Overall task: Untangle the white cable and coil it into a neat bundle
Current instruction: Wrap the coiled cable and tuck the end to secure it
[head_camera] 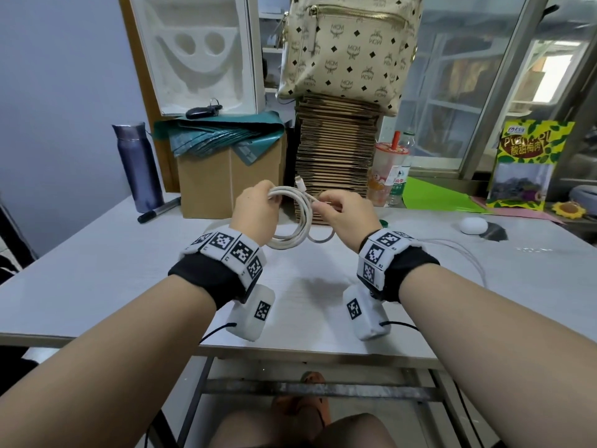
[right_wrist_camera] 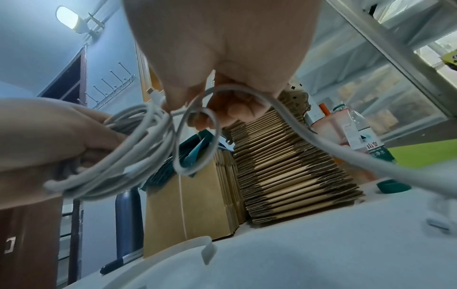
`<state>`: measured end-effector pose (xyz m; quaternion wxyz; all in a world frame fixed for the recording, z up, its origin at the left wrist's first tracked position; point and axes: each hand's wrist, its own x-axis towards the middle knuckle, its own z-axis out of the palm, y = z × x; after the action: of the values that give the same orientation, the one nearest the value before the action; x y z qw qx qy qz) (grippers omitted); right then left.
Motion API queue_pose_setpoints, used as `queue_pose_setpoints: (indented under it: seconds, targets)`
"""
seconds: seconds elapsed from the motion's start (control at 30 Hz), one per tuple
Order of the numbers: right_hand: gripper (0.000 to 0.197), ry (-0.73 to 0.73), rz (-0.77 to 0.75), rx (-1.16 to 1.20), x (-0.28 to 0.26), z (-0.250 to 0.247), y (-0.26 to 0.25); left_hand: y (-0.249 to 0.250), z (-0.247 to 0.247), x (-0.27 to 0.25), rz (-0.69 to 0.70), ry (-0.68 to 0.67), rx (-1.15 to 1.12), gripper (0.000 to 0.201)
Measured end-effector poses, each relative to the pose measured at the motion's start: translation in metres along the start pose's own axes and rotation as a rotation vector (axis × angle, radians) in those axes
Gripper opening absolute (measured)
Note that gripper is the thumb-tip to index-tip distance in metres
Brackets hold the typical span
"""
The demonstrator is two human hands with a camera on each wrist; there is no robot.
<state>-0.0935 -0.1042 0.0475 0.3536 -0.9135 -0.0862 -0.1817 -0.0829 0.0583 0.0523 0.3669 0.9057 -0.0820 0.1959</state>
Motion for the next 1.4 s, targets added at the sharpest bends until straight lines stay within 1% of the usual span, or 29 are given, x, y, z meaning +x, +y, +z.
queue_pose_setpoints:
  seconds: [0.1,0.23,0.33,0.43,0.47,0.53,0.63,0.73,0.77,0.83,0.93,1.0,1.07,1.1,1.17,1.23,1.33,1.4]
  targets:
    - [0.013,-0.047,0.049,0.049,0.000,-0.003,0.001,0.000,0.000,-0.003,-0.015,-0.003,-0.038,0.028]
    - [0.015,-0.016,0.118,0.027,0.005,0.001,0.002,0.002,0.003,-0.002,-0.022,0.034,-0.058,0.028]
    - [0.025,-0.025,0.270,-0.089,0.011,0.001,0.010,0.006,0.001,0.000,-0.042,0.117,-0.155,0.027]
    - [0.029,-0.059,0.320,-0.341,0.012,0.000,0.022,0.009,-0.006,0.003,-0.061,0.244,-0.305,0.028]
    - [0.027,-0.065,0.334,-0.382,0.012,-0.001,0.026,0.009,-0.008,0.005,-0.068,0.278,-0.344,0.029]
    - [0.024,-0.089,0.387,-0.383,0.012,-0.003,0.034,0.009,-0.012,0.008,-0.099,0.330,-0.408,0.031]
    - [0.021,-0.048,0.484,-0.366,0.014,-0.011,0.044,0.006,-0.014,0.010,-0.171,0.397,-0.465,0.027]
    - [0.024,0.030,0.539,-0.313,0.020,-0.015,0.052,0.004,-0.014,0.008,-0.196,0.432,-0.444,0.022]
    - [0.024,0.059,0.572,-0.255,0.021,-0.016,0.053,0.004,-0.013,0.007,-0.196,0.431,-0.442,0.021]
    - [0.025,0.130,0.588,-0.183,0.024,-0.020,0.051,0.004,-0.012,0.007,-0.211,0.414,-0.465,0.024]
    - [0.026,0.177,0.548,-0.158,0.023,-0.026,0.046,0.004,-0.010,0.008,-0.240,0.346,-0.493,0.032]
    - [0.033,0.169,0.505,-0.071,0.021,-0.027,0.038,0.005,-0.009,0.006,-0.234,0.305,-0.472,0.033]
    - [0.046,0.153,0.417,0.021,0.020,-0.025,0.028,0.006,-0.007,0.004,-0.216,0.279,-0.446,0.031]
    - [0.047,0.138,0.378,0.087,0.019,-0.022,0.019,0.007,-0.006,0.004,-0.210,0.271,-0.440,0.030]
    - [0.040,0.096,0.264,0.221,0.015,-0.018,0.001,0.008,-0.003,0.003,-0.219,0.263,-0.438,0.030]
    - [0.054,0.008,0.184,0.323,0.012,-0.014,-0.019,0.010,0.001,0.003,-0.229,0.257,-0.442,0.030]
    - [0.075,-0.182,0.140,0.492,0.015,0.000,-0.038,0.011,0.007,0.003,-0.230,0.256,-0.461,0.028]
    - [0.105,-0.238,0.138,0.459,0.018,0.011,-0.044,0.010,0.009,0.002,-0.236,0.249,-0.489,0.024]
